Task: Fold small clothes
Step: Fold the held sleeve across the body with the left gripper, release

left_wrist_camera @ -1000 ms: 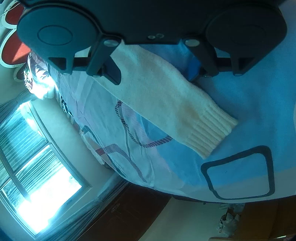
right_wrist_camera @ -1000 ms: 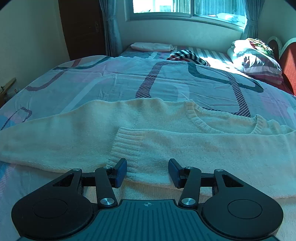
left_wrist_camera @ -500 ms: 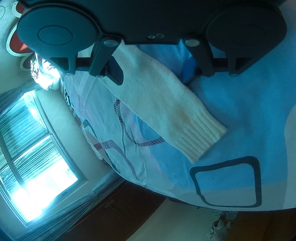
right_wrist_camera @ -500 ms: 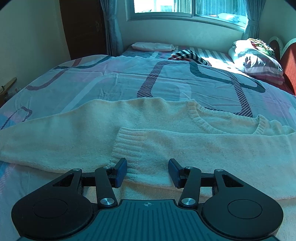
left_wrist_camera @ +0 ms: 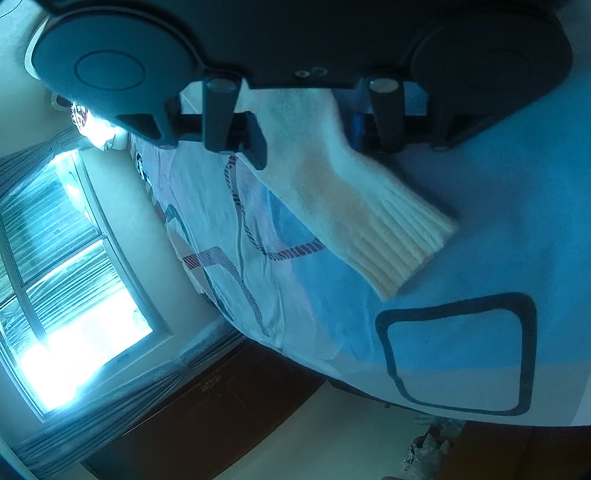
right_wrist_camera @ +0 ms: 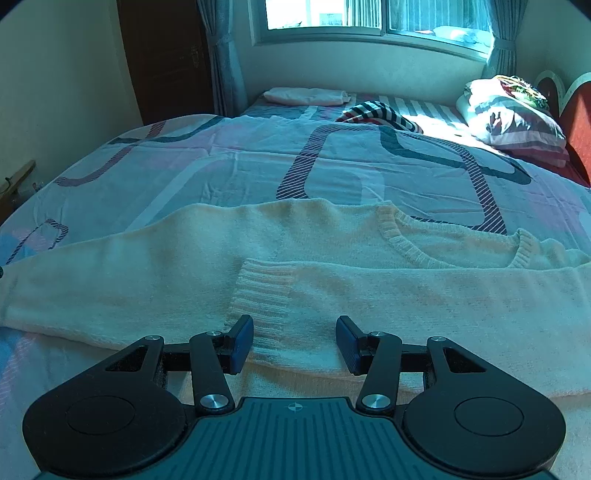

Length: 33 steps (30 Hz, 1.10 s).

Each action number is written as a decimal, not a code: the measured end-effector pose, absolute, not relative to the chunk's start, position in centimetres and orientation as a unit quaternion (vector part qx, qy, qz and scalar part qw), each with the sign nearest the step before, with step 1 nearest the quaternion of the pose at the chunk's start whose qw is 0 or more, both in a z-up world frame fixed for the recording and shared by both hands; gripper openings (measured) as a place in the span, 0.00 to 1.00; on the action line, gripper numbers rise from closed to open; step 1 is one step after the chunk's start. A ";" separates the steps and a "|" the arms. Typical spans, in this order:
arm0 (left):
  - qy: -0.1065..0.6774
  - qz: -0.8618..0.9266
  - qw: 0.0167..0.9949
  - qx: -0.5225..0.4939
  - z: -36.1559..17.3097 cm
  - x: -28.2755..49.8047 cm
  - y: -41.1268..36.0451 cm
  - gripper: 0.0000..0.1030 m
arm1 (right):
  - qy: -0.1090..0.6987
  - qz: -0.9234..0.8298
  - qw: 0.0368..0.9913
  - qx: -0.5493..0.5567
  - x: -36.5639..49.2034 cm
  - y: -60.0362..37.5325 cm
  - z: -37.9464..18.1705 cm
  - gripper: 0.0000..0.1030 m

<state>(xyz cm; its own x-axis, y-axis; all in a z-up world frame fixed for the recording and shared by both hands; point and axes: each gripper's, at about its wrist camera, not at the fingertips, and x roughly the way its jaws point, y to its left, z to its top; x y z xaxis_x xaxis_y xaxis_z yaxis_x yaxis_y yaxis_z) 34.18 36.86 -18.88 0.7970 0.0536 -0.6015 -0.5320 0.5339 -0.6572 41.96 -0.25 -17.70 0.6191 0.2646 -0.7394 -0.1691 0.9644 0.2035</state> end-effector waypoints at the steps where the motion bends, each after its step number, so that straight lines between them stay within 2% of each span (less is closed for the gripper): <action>1: 0.270 0.179 0.831 -0.453 -19.1 34.3 37.0 0.08 | 0.422 0.120 0.897 0.055 42.0 -0.2 -17.9 0.48; 2: 0.273 0.181 0.826 -0.458 -19.2 34.3 37.2 0.04 | 0.423 0.119 0.897 0.050 42.1 -0.1 -18.1 0.48; 5: 0.277 0.178 0.831 -0.448 -18.8 34.3 37.0 0.03 | 0.415 0.117 0.902 0.016 41.9 0.7 -18.7 0.48; 11: 0.254 0.127 0.876 -0.389 -14.5 35.0 34.1 0.03 | 0.420 0.123 0.898 0.042 41.9 -0.1 -18.3 0.48; 13: 0.254 0.096 0.888 -0.370 -12.9 36.0 32.2 0.03 | 0.419 0.133 0.898 0.031 41.8 -0.2 -18.4 0.48; 20: 0.269 -0.047 0.915 -0.298 -9.7 40.1 20.7 0.03 | 0.393 0.127 0.901 0.133 40.5 -5.9 -15.9 0.48; 25: 0.303 -0.131 0.905 -0.267 -11.0 42.9 11.3 0.03 | 0.387 0.100 0.906 0.138 39.0 -10.5 -15.3 0.48; 31: 0.366 -0.187 0.885 -0.217 -15.3 44.4 1.8 0.04 | 0.399 0.072 0.901 0.154 37.2 -15.8 -15.8 0.48; 32: 0.380 -0.185 0.883 -0.203 -16.0 44.5 0.7 0.06 | 0.401 0.072 0.900 0.157 37.0 -16.3 -15.9 0.48; 33: 0.393 -0.184 0.881 -0.189 -16.6 44.4 0.1 0.17 | 0.403 0.074 0.898 0.160 36.8 -16.6 -16.1 0.48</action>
<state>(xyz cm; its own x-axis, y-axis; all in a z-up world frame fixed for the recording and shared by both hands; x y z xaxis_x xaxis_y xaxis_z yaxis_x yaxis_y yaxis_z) 44.41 0.06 -16.62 0.6235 -0.4729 -0.6226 0.1754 0.8606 -0.4780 36.80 -16.62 -16.06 0.6646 0.2628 -0.6994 -0.0045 0.9375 0.3479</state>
